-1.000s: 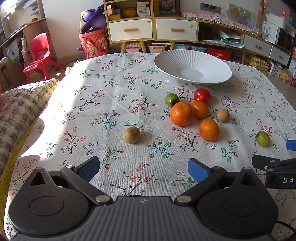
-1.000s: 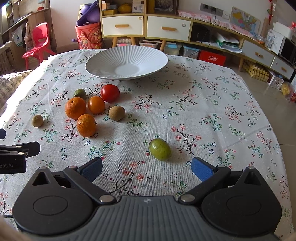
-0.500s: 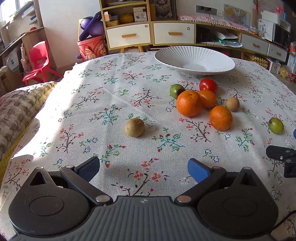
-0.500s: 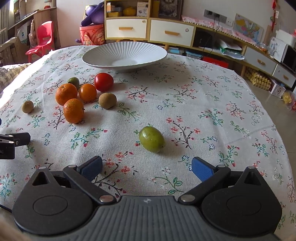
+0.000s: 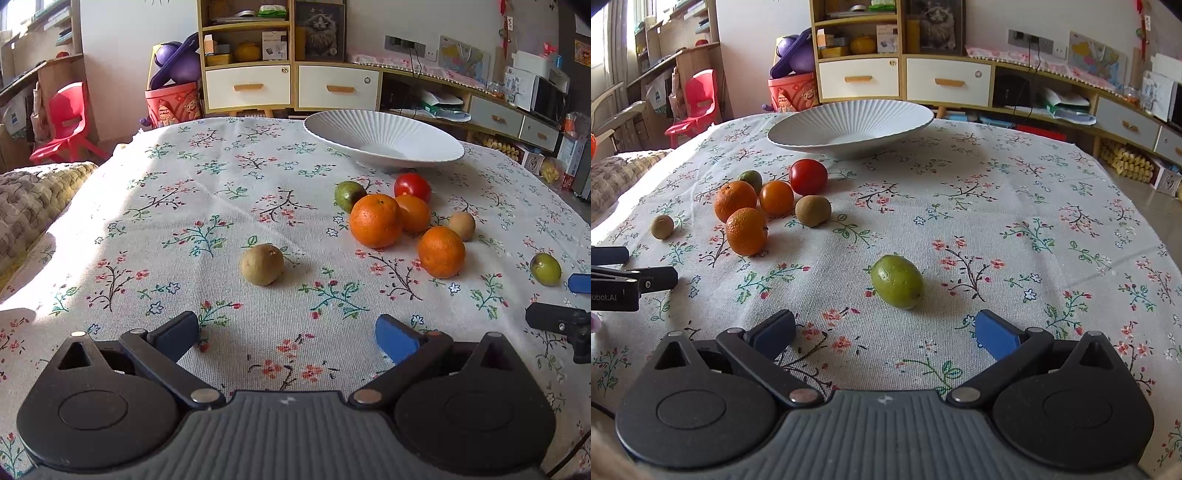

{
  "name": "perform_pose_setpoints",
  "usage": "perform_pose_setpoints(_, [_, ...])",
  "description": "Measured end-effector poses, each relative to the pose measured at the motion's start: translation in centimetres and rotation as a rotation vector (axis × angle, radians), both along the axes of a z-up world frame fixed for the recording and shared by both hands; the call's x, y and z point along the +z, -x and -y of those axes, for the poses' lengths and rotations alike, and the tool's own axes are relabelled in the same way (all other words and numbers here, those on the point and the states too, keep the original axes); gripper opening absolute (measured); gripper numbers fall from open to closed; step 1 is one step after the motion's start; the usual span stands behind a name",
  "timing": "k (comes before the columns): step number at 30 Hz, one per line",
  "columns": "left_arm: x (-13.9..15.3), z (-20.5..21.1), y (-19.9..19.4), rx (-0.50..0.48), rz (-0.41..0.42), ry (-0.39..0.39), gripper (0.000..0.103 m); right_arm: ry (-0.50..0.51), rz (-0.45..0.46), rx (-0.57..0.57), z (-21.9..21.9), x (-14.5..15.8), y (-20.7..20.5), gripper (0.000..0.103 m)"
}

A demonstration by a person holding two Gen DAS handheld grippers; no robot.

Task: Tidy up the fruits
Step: 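Move both tools toward the fruits, right tool toward the green lime, then grasp the kiwi with the left tool while the right tool grasps the green lime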

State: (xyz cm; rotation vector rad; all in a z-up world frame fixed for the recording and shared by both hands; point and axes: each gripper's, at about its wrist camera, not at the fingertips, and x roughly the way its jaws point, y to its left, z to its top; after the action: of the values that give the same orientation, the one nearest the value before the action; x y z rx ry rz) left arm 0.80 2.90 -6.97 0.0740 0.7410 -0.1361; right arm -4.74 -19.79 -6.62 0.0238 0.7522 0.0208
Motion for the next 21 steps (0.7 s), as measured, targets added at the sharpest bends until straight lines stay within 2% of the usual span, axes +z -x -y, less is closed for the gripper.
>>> perform_pose_setpoints(6, [-0.1,-0.3,-0.3,-0.011,0.012,0.020,0.092,-0.001,0.032,0.021,0.1,-0.1,0.0,0.102])
perform_pose_setpoints(8, [0.0,-0.5,-0.4,-0.012,0.016,0.029,0.092,-0.005,0.042,0.028,0.1,0.0,0.0,0.095])
perform_pose_setpoints(11, [0.1,-0.8,-0.6,-0.007,0.028,0.048,0.085,-0.009,0.051,0.032,0.0,0.2,0.0,0.085])
perform_pose_setpoints(13, [0.2,-1.0,-0.8,-0.002,0.039,0.060,0.074,-0.009,0.055,0.028,0.1,0.3,-0.1,0.078])
perform_pose_setpoints(16, [0.3,-1.3,-1.2,0.005,0.053,0.083,0.065,-0.005,0.059,0.020,0.1,0.4,-0.1,0.065])
perform_pose_setpoints(21, [0.5,-1.7,-1.4,0.017,0.064,0.108,0.052,-0.009,0.063,0.011,0.2,0.4,-0.1,0.053])
